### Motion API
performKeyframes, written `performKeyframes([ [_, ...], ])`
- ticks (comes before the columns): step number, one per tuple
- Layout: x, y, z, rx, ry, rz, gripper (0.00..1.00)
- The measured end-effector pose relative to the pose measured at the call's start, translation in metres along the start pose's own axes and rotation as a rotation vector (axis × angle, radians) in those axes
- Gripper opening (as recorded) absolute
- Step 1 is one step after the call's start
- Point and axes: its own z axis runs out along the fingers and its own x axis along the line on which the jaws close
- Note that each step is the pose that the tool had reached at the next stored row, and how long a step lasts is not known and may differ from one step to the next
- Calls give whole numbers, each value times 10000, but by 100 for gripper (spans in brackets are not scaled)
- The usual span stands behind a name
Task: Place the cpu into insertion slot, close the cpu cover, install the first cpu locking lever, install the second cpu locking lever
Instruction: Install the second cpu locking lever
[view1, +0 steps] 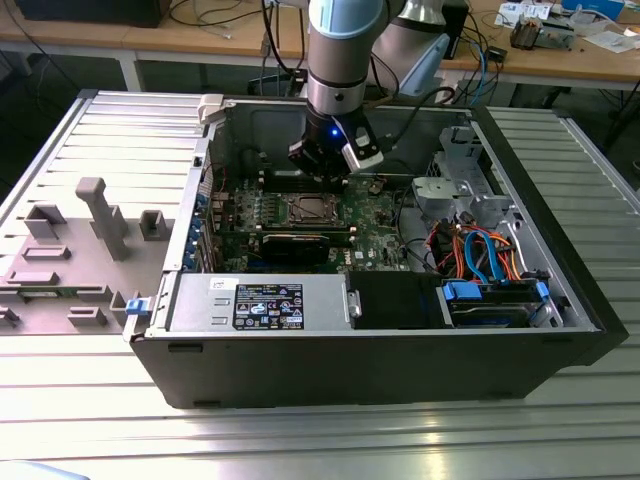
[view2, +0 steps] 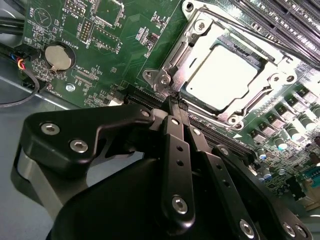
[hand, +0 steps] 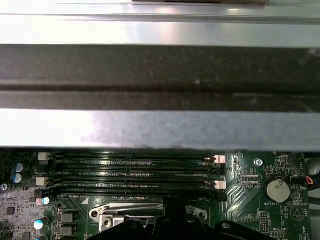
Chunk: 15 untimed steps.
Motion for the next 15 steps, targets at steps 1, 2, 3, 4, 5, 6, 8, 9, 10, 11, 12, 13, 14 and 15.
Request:
performKeyframes([
  [1,0,-1,0,0,-1,0,11],
  [2,0,-2,0,0,0,0,11],
  [3,0,-2,0,0,0,0,11],
  [4,0,-4,-1,0,0,0,11],
  [5,0,-7,-2,2,0,-1,11],
  [6,0,-11,-2,1,0,-2,11],
  [8,0,-46,-5,0,-1,0,11],
  [9,1,-50,-6,0,-1,0,11],
  [10,1,-50,-6,-1,-1,1,11],
  [11,1,-50,-6,0,-1,2,11],
  [12,1,-50,-6,0,-1,2,11],
  [13,1,-56,-7,0,0,0,11],
  [14,1,-62,-7,0,0,0,11],
  [15,1,-63,-8,0,-1,0,11],
])
